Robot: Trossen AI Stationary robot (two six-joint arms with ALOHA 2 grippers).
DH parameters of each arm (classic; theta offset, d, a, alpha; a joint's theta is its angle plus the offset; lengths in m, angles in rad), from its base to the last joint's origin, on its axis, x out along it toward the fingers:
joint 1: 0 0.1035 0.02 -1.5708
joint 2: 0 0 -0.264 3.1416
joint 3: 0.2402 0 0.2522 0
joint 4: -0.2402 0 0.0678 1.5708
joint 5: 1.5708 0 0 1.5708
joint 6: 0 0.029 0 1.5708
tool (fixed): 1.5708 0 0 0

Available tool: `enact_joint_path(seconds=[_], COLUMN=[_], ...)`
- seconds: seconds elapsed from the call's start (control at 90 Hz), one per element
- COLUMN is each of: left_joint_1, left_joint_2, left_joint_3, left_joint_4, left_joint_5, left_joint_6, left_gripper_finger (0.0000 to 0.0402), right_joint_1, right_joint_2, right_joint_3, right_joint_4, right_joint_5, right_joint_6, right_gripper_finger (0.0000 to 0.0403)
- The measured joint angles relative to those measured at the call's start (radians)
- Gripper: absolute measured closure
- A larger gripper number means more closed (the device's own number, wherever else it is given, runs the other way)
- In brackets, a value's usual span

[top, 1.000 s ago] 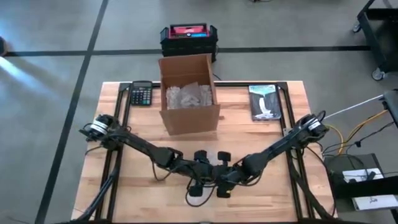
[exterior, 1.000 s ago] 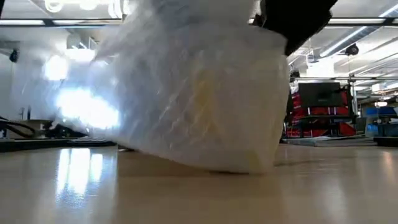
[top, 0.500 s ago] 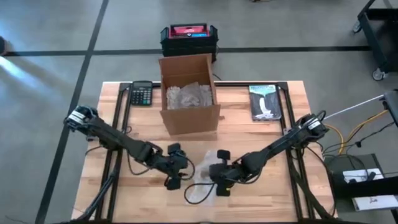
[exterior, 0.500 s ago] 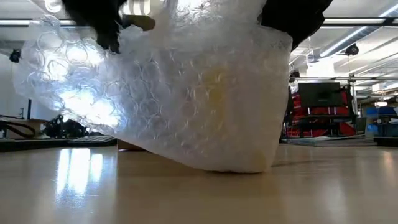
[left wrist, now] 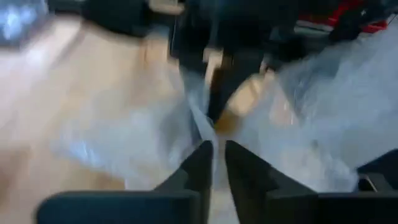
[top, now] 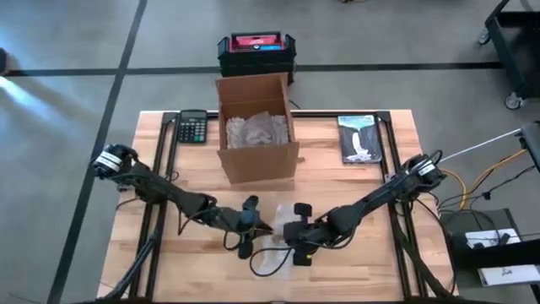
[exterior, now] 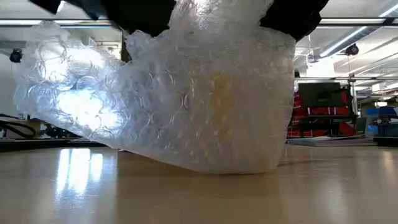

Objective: Wrap mug
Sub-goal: Wrap the yellow mug with the transparent bubble wrap

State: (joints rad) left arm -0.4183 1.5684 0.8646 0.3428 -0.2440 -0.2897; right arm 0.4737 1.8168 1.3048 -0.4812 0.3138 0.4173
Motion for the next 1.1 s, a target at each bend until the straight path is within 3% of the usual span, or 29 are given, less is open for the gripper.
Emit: enact_joint_path(seconds=[0.233, 0.422, 0.744, 0.878, 1.1], left_joint_1=[0.011, 0.018, 0.018, 0.018, 0.018], left_joint_2=[0.003, 0.113, 0.216, 0.216, 0.207], left_joint_3=[0.002, 0.018, 0.122, 0.135, 0.139], left_joint_4=[-0.003, 0.049, -0.037, -0.057, -0.064], left_joint_5=[0.000, 0.012, 0.022, 0.026, 0.027], left_joint_6=[0.010, -0.011, 0.002, 0.018, 0.019], left_gripper_finger=[0.0397, 0.0399, 0.0401, 0.0401, 0.0397], right_joint_1=[-0.002, -0.005, -0.010, -0.023, -0.022], right_joint_2=[-0.011, -0.012, -0.029, -0.022, 0.068], right_joint_3=[0.028, 0.073, 0.220, 0.199, 0.105], right_joint_4=[-0.007, -0.015, -0.228, -0.221, -0.136], right_joint_5=[0.000, 0.000, 0.021, 0.048, -0.077], right_joint_6=[-0.013, -0.044, -0.058, -0.067, -0.007], right_gripper_finger=[0.0400, 0.0400, 0.0400, 0.0400, 0.0401])
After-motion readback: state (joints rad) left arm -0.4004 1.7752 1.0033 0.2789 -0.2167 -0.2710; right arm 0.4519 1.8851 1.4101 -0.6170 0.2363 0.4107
